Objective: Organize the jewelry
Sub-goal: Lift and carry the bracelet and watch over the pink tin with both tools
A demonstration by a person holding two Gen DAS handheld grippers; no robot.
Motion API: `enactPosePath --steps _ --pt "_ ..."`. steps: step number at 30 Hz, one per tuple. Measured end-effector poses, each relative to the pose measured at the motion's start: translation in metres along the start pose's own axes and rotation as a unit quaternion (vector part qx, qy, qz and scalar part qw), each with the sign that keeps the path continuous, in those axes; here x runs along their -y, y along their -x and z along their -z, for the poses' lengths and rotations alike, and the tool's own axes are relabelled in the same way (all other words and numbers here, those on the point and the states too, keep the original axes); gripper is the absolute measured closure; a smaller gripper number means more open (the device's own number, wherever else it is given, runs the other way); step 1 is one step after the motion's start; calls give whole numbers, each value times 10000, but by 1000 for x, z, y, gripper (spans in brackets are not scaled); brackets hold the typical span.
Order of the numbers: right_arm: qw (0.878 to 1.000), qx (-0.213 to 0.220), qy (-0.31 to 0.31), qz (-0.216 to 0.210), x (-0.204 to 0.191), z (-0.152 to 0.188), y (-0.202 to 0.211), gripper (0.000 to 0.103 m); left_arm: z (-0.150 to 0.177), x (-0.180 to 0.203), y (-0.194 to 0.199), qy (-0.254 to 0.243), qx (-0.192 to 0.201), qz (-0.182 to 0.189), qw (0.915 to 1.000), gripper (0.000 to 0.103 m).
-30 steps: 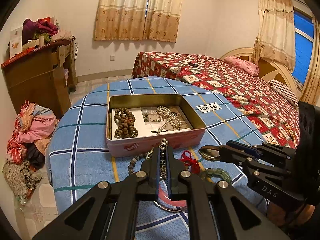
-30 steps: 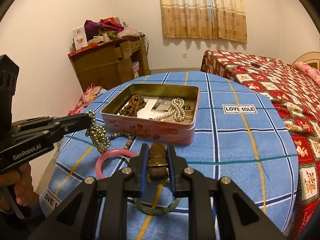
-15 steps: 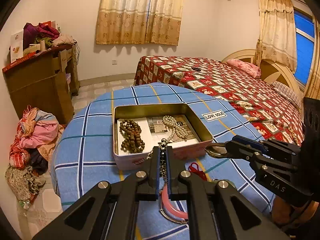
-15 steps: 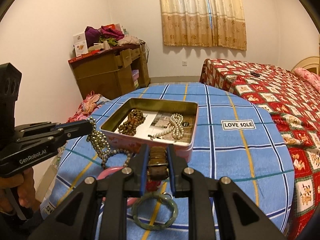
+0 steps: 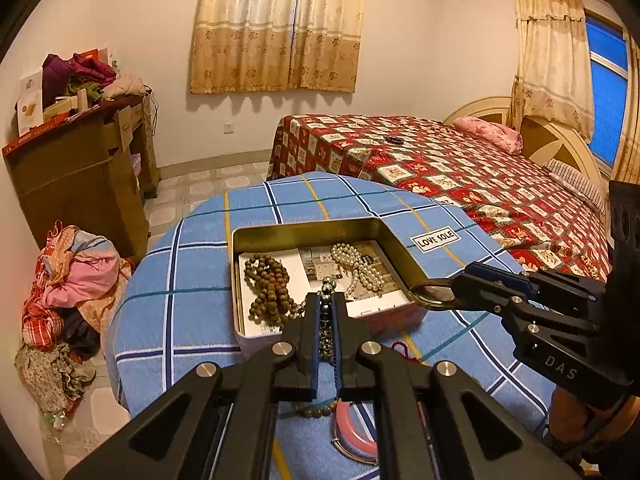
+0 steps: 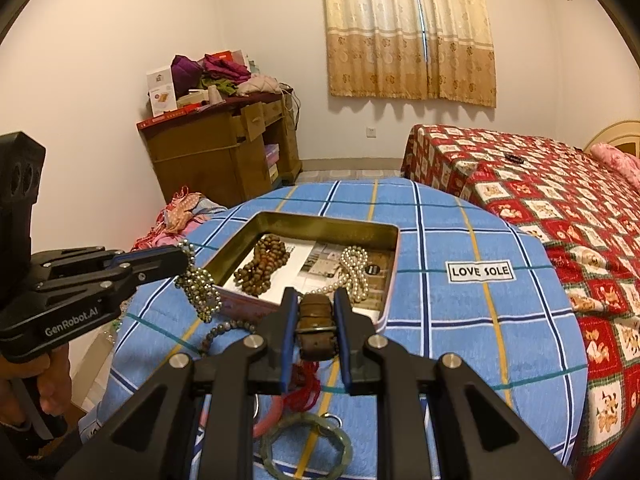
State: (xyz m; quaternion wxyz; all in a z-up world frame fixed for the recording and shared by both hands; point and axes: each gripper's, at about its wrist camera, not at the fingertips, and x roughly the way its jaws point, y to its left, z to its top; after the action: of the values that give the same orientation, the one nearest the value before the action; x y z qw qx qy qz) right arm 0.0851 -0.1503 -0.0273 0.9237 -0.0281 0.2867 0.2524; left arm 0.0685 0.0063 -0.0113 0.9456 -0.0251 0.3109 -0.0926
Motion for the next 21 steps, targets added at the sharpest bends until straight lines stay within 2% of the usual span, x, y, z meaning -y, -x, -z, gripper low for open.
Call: enactPosePath --steps 21 --pt "9999 61 136 18 -1 -27 -10 83 -26 -3 -10 -199 93 -73 9997 99"
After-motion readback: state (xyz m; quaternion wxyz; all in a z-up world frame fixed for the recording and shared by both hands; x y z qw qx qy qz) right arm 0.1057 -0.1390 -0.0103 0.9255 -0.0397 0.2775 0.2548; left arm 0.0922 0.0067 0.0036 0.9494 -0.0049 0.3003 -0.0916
